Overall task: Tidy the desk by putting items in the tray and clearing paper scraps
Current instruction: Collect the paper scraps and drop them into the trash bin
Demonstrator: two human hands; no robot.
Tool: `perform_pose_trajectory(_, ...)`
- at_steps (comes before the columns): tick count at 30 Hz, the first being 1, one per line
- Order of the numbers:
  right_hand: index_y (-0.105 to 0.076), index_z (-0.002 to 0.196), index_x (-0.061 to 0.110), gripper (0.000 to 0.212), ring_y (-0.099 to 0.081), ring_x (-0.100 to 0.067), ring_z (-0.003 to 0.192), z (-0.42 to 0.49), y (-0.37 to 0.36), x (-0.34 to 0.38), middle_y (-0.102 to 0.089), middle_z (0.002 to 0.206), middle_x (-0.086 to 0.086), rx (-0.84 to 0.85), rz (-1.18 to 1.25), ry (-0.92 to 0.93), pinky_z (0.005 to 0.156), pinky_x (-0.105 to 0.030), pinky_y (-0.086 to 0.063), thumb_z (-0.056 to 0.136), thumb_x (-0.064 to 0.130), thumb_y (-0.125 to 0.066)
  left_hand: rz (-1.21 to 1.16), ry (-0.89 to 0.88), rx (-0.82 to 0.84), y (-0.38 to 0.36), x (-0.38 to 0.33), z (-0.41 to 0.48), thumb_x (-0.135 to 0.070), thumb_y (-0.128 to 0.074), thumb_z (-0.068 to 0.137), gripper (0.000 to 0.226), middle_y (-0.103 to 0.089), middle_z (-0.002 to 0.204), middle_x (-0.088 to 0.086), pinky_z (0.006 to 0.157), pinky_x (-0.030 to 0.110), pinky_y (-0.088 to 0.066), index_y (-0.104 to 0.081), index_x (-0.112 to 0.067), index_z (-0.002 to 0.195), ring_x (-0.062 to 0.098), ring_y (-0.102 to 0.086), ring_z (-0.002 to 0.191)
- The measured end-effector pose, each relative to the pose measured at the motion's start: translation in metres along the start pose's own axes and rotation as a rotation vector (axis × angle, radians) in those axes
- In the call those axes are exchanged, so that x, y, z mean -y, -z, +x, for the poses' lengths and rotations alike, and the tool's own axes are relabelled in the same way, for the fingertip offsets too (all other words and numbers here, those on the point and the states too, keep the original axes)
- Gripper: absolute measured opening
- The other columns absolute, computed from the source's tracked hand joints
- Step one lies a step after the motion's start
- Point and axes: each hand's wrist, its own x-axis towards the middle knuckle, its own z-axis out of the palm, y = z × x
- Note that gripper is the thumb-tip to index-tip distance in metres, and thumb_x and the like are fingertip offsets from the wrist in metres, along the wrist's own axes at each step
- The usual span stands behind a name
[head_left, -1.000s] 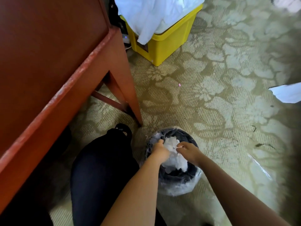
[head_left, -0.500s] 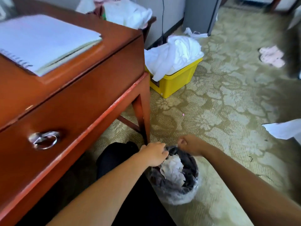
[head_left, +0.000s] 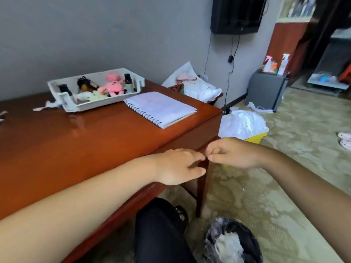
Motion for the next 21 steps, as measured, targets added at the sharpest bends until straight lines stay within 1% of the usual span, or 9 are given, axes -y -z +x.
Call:
perform_pose_trajectory(2,-0.063,0.093,0.029,0.011,-0.059,-0.008,0.081,0.007,0.004,0.036,-0.065,0.085,0.011,-0.036,0.009,0.086,0.080,-0.028,-0.048,0.093,0.028,-0.052,0.003,0.042,-0.067,0.019,0.014,-0.033,-0.044,-0.035,0.098,0.054,-0.022,0.157,-0.007,0.119,0.035,-0.019,-0.023,-0.028,0.148,0.015,-0.019,0.145)
perform_pose_trajectory(4,-0.065,0.089,0.029,0.012,-0.058,-0.010,0.075,0.017,0.002,0.069,-0.062,0.078,0.013,-0.077,0.027,0.164,0.076,-0.028,-0.049,0.091,0.028,-0.053,0.022,0.097,-0.119,0.033,0.031,-0.065,-0.043,-0.036,0.098,0.053,-0.024,0.156,-0.007,0.118,0.032,-0.020,-0.025,-0.027,0.148,0.014,-0.021,0.144)
perform_pose_trajectory(6,-0.066,0.089,0.027,0.012,-0.059,-0.011,0.074,0.029,-0.007,0.099,-0.061,0.076,0.012,-0.095,0.037,0.227,0.074,-0.028,-0.050,0.090,0.026,-0.054,0.034,0.163,-0.152,0.040,0.047,-0.094,-0.043,-0.037,0.098,0.053,-0.026,0.156,-0.005,0.117,0.030,-0.021,-0.026,-0.026,0.147,0.015,-0.023,0.143)
perform_pose_trajectory(10,-0.068,0.092,0.025,0.014,-0.057,-0.004,0.073,0.058,-0.037,0.166,-0.061,0.076,0.012,-0.067,0.017,0.368,0.074,-0.025,-0.050,0.090,0.025,-0.054,0.015,0.347,-0.207,0.045,0.086,-0.158,-0.044,-0.037,0.098,0.054,-0.025,0.156,-0.005,0.115,0.028,-0.021,-0.026,-0.027,0.148,0.015,-0.022,0.144)
perform_pose_trajectory(12,-0.068,0.092,0.028,0.015,-0.059,-0.004,0.081,0.072,-0.056,0.199,-0.065,0.085,0.011,-0.097,0.005,0.449,0.077,-0.023,-0.050,0.090,0.026,-0.053,-0.018,0.439,-0.243,0.044,0.108,-0.188,-0.043,-0.038,0.098,0.054,-0.025,0.156,-0.006,0.114,0.029,-0.022,-0.026,-0.026,0.147,0.014,-0.023,0.143)
perform_pose_trajectory(14,-0.065,0.100,0.030,0.016,-0.056,-0.006,0.098,0.085,-0.077,0.225,-0.063,0.101,0.010,-0.111,-0.027,0.511,0.088,-0.026,-0.048,0.092,0.028,-0.051,-0.054,0.532,-0.291,0.041,0.129,-0.213,-0.043,-0.039,0.097,0.053,-0.026,0.156,-0.006,0.115,0.031,-0.023,-0.027,-0.027,0.147,0.015,-0.024,0.143)
perform_pose_trajectory(16,-0.059,0.113,0.032,0.021,-0.047,-0.009,0.115,0.097,-0.098,0.250,-0.055,0.121,0.011,-0.105,-0.086,0.558,0.101,-0.031,-0.043,0.094,0.031,-0.050,-0.065,0.628,-0.345,0.034,0.151,-0.237,-0.043,-0.040,0.097,0.053,-0.024,0.156,-0.004,0.116,0.033,-0.022,-0.028,-0.025,0.147,0.016,-0.023,0.144)
perform_pose_trajectory(18,-0.053,0.124,0.032,0.028,-0.040,-0.012,0.126,0.108,-0.116,0.272,-0.046,0.135,0.010,-0.114,-0.126,0.598,0.109,-0.033,-0.036,0.096,0.033,-0.047,-0.071,0.722,-0.368,0.023,0.170,-0.257,-0.043,-0.040,0.097,0.056,-0.017,0.159,-0.003,0.119,0.035,-0.018,-0.025,-0.026,0.148,0.018,-0.015,0.146)
perform_pose_trajectory(21,-0.047,0.132,0.029,0.036,-0.031,-0.013,0.134,0.128,-0.140,0.305,-0.040,0.142,0.009,-0.156,-0.180,0.658,0.112,-0.034,-0.027,0.097,0.035,-0.043,-0.082,0.839,-0.338,0.002,0.198,-0.286,-0.047,-0.040,0.096,0.063,0.001,0.161,-0.003,0.121,0.040,-0.006,-0.014,-0.030,0.150,0.018,0.004,0.149)
